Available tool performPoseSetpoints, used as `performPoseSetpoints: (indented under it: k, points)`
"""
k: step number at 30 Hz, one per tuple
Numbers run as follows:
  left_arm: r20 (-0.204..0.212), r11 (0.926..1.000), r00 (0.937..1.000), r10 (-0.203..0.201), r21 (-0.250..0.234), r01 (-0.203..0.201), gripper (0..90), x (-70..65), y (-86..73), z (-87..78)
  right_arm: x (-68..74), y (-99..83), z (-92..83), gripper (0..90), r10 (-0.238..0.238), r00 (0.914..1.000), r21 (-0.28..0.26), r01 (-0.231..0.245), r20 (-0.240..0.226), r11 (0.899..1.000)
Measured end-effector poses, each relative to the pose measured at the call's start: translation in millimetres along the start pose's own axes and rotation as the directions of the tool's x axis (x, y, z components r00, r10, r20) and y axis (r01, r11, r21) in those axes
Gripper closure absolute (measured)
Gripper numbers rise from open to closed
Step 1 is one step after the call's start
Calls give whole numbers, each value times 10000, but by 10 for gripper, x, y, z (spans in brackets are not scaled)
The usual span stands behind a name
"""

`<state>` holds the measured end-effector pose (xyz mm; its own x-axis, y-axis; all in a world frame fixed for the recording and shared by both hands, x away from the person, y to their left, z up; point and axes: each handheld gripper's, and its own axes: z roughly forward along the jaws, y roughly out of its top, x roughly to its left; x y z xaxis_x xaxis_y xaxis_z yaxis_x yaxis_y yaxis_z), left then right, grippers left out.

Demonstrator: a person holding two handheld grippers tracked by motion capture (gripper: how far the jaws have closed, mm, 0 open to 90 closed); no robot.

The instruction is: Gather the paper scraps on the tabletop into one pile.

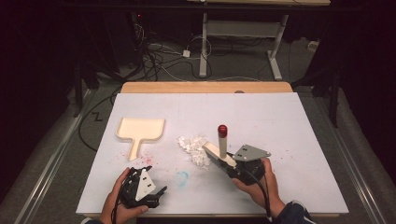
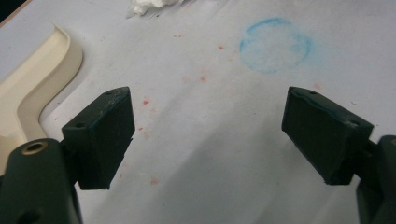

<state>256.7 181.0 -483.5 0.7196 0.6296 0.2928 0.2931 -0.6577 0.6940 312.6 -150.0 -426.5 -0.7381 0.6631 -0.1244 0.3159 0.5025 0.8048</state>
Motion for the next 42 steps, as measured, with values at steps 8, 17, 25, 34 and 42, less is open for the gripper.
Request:
performPoseSetpoints:
  k: [8, 17, 25, 34, 42]
  points:
    - [-82, 10000, 9999, -85, 7, 85, 165, 9, -24, -26, -83, 91, -148, 683, -92, 9999, -629, 88, -62, 9980]
    - [-121, 10000, 9999, -74, 25, 75, 165, 0, -13, -27, -83, -38, -458, 683, -306, 9840, -550, 212, -1758, 9983]
    - [-130, 9999, 9999, -108, -46, 107, 165, 11, -21, -40, 137, -199, -346, 684, -721, 9581, -3, 749, -2771, 9972]
    - [4, 9999, 9999, -128, -21, 128, 165, 16, -14, -9, -2, -1, 119, 683, -1488, 9493, -501, 1404, -2769, 9888]
    - [-21, 9999, 9999, -160, 6, 160, 165, 9, -23, -10, -118, 142, 218, 684, -1644, 9559, -869, 1473, -2435, 9853]
